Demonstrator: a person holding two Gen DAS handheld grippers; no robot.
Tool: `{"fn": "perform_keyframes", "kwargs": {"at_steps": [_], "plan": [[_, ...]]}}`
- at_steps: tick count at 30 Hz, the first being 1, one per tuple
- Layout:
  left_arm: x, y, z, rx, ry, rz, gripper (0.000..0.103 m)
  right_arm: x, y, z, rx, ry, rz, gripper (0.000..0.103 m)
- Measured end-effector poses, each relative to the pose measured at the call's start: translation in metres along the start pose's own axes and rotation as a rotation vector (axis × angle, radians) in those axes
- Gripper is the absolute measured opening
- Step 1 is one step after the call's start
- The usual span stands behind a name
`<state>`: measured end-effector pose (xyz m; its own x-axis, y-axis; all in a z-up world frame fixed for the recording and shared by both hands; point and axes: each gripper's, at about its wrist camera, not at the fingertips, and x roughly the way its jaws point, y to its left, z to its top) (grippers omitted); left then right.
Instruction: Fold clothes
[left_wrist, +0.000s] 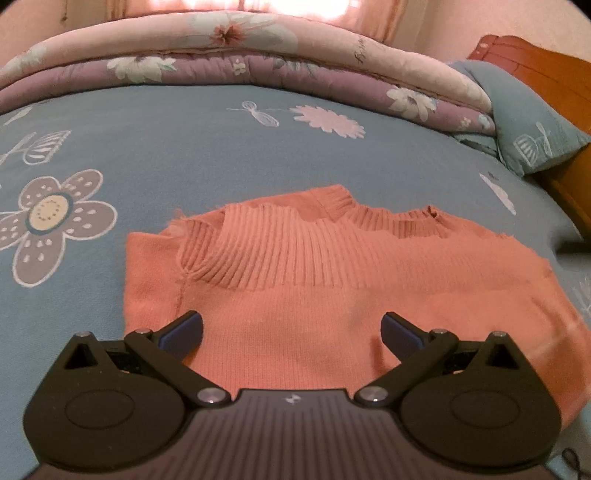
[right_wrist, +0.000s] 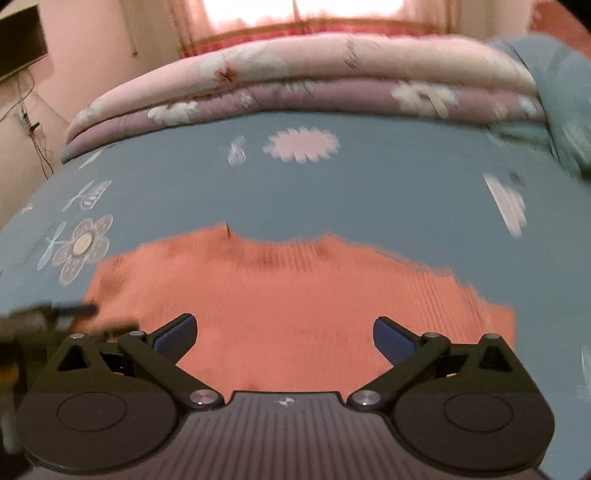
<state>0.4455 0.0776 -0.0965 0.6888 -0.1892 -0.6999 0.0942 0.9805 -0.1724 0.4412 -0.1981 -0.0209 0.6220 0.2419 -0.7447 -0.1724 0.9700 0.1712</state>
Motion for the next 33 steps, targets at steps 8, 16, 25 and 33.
{"fn": "perform_keyframes", "kwargs": {"at_steps": [8, 16, 25, 33], "plan": [[-0.025, -0.020, 0.002, 0.059, -0.074, -0.057, 0.102, -0.026, -0.069, -0.093, 0.227, 0.114, -0.093, 0.103], [-0.026, -0.013, 0.004, 0.024, -0.083, -0.044, 0.102, -0.046, -0.081, -0.111, 0.345, 0.017, -0.033, 0.103], [-0.042, -0.002, 0.009, -0.035, -0.108, -0.101, 0.102, -0.025, -0.073, -0.137, 0.392, -0.009, -0.116, 0.103], [-0.090, 0.023, 0.004, -0.128, -0.143, -0.165, 0.102, -0.037, -0.097, -0.155, 0.451, -0.121, 0.028, 0.103]]}}
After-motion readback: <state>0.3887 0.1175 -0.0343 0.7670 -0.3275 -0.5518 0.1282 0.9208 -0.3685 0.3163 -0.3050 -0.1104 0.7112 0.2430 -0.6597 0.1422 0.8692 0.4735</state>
